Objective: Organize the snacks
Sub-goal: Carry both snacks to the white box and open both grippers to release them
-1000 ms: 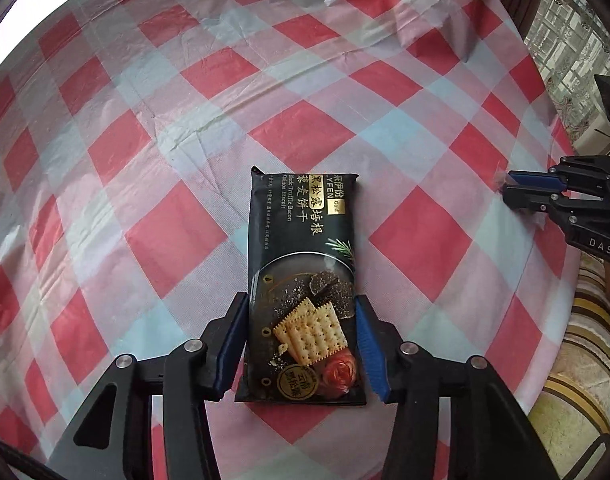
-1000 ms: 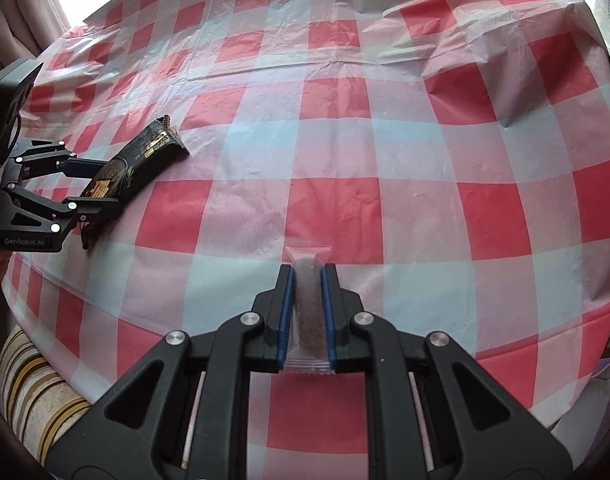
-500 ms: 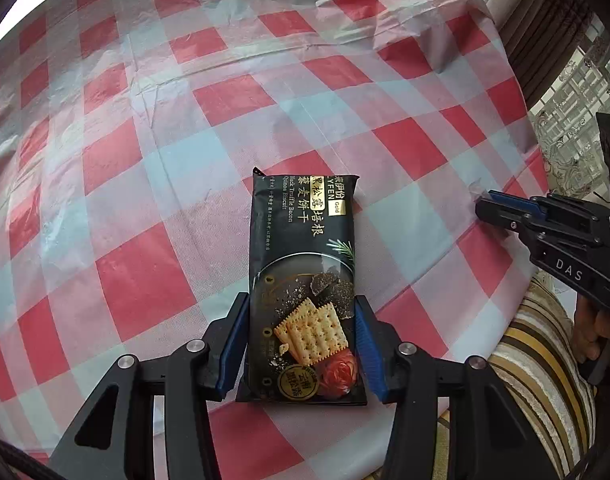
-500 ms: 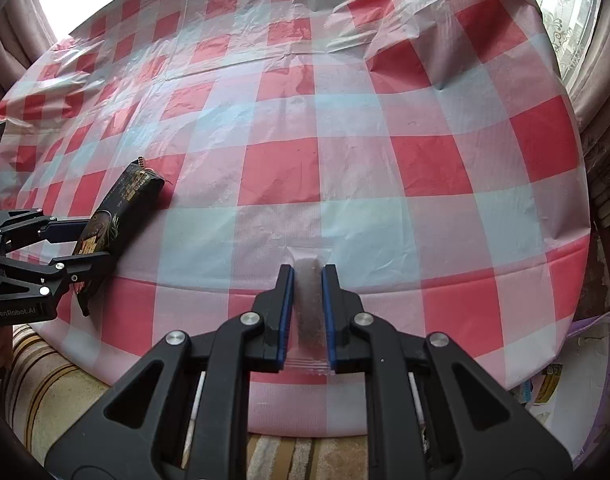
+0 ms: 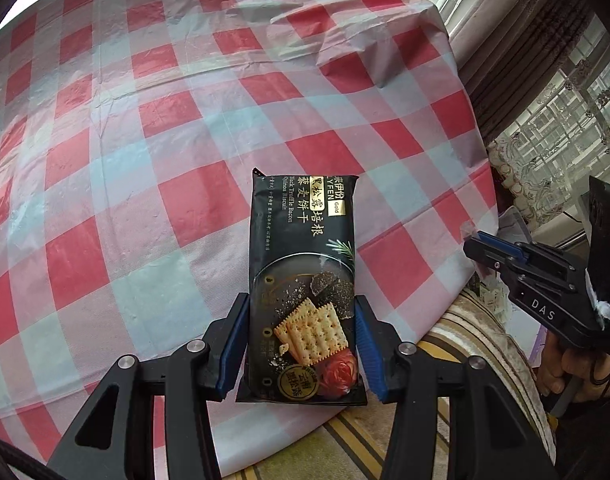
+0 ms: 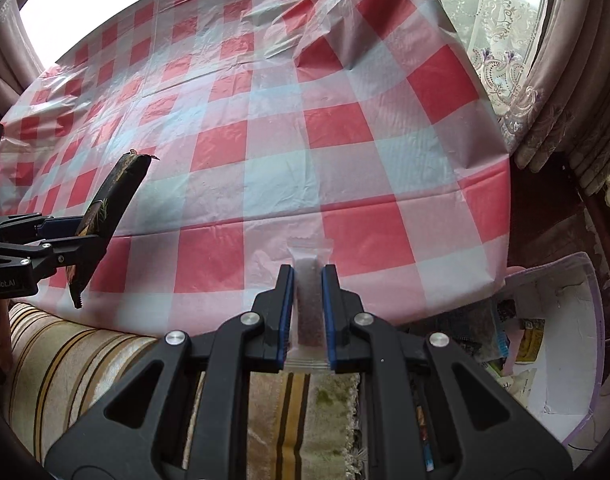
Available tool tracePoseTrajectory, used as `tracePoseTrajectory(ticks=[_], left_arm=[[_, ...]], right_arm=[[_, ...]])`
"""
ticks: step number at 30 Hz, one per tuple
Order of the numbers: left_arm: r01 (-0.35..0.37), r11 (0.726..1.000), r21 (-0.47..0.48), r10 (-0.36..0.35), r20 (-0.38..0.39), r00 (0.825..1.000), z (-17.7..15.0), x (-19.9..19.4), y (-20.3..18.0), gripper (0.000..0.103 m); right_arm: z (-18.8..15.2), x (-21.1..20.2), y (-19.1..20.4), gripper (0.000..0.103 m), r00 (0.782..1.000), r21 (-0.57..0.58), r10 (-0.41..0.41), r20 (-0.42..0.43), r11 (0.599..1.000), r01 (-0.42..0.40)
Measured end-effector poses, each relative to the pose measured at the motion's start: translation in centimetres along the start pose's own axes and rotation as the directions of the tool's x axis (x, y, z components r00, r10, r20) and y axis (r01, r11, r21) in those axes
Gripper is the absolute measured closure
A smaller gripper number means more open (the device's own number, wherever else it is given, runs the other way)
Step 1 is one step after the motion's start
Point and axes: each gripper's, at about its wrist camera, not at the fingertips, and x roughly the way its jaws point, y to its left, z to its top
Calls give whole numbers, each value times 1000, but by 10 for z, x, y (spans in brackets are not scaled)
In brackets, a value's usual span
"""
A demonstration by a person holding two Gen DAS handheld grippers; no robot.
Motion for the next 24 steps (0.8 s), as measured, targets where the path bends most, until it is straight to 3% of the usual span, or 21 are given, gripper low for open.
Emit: tracePoseTrajectory(ticks=[8, 13, 20, 24], left_arm=[[110, 991, 72, -111, 15, 994, 0, -3, -71, 53], [179, 973, 144, -178, -21, 984, -2, 8, -128, 53], [221, 946, 236, -199, -112, 973, -10, 38, -200, 53], [213, 941, 263, -173, -168, 971, -11, 58, -229, 52]], right_arm=[[-32, -27, -51, 86, 998, 81, -55, 5, 995, 55], [-51, -46, -95, 86, 993, 158, -115, 9, 981, 112], [-84, -55, -146, 86, 985, 256, -175, -13, 951, 172], [-100, -53, -165, 86, 981, 293, -189, -33, 937, 190]])
